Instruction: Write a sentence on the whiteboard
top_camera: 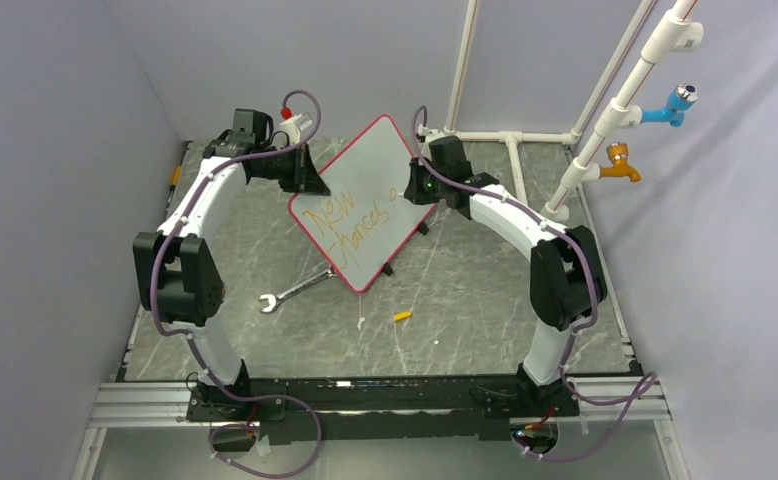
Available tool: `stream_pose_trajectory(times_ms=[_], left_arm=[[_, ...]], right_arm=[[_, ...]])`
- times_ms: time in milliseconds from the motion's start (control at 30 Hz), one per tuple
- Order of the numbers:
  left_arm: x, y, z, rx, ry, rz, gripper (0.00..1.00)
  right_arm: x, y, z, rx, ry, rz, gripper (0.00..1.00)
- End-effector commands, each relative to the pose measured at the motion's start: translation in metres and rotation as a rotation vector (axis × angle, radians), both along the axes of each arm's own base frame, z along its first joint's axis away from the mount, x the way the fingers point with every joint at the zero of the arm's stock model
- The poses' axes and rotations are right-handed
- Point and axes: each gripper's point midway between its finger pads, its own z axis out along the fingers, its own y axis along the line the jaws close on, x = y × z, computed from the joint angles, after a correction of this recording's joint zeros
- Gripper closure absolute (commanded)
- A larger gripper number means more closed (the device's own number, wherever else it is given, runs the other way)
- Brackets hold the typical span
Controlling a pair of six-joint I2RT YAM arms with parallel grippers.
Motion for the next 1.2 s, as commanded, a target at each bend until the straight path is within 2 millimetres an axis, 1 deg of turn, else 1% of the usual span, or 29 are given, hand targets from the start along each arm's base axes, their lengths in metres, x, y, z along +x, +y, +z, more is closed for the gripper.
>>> stream_pose_trajectory(times_ms=[0, 333, 567, 667, 900, 1067, 1167], left_arm=[[-0.001, 0.004, -0.004, 0.097, -0.081, -0.024, 1.0], [-0.001, 0.004, -0.002, 0.098, -0.085, -0.024, 1.0], [0.0, 0.006, -0.003, 0.105, -0.087, -0.019, 1.0], [0.001, 0.007, -0.006, 0.126, -0.084, -0.012, 1.0], [0.006, 0.006, -0.011, 0.174, -0.077, -0.022, 1.0], [0.01, 0.003, -0.011, 0.196, -0.079, -0.046, 1.0], [0.01, -0.001, -0.014, 0.21, -0.072, -0.071, 1.0]], right_arm=[[-0.002, 0.007, -0.005, -0.007, -0.003, 0.013, 1.0], [-0.005, 0.004, 0.02, 0.002, -0.031, 0.011, 1.0], [-0.012, -0.005, 0.051, 0.014, -0.086, -0.003, 1.0], [-0.012, -0.009, 0.06, -0.003, -0.111, -0.012, 1.0], [-0.012, -0.027, 0.066, 0.0, -0.128, -0.043, 1.0], [-0.021, -0.033, 0.07, 0.009, -0.145, -0.038, 1.0], [-0.025, -0.038, 0.069, 0.008, -0.156, -0.026, 1.0]])
